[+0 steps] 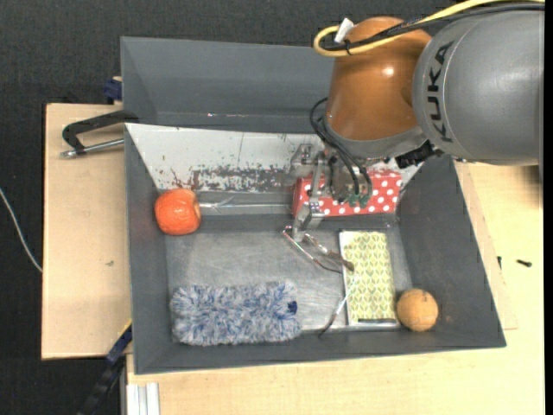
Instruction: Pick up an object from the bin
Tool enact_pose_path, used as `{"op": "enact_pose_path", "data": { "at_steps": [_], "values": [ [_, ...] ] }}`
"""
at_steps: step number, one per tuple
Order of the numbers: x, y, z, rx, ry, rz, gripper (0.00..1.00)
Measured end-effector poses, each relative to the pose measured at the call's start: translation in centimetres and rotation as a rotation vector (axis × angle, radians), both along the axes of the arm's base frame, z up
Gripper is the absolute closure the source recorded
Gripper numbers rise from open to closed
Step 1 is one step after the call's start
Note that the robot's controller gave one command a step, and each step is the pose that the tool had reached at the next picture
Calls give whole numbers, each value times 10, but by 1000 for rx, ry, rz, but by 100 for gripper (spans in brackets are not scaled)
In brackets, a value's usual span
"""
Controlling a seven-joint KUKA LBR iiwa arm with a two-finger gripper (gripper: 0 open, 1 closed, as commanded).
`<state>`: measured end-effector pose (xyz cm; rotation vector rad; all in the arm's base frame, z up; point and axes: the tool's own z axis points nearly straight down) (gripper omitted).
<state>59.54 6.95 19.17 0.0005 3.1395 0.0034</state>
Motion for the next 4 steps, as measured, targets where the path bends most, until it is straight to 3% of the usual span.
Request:
{"op": "enact_pose_path", "data": {
  "at_steps": [1, 2, 3, 4],
  "values": [
    [-68, -35, -13, -3, 4, 42, 0],
    [-76, -27, -13, -2, 1, 81, 0],
    [-73, -3, -52, -1, -9, 115, 0],
    [-92, 12, -117, 0, 7, -209, 100]
  ]
}}
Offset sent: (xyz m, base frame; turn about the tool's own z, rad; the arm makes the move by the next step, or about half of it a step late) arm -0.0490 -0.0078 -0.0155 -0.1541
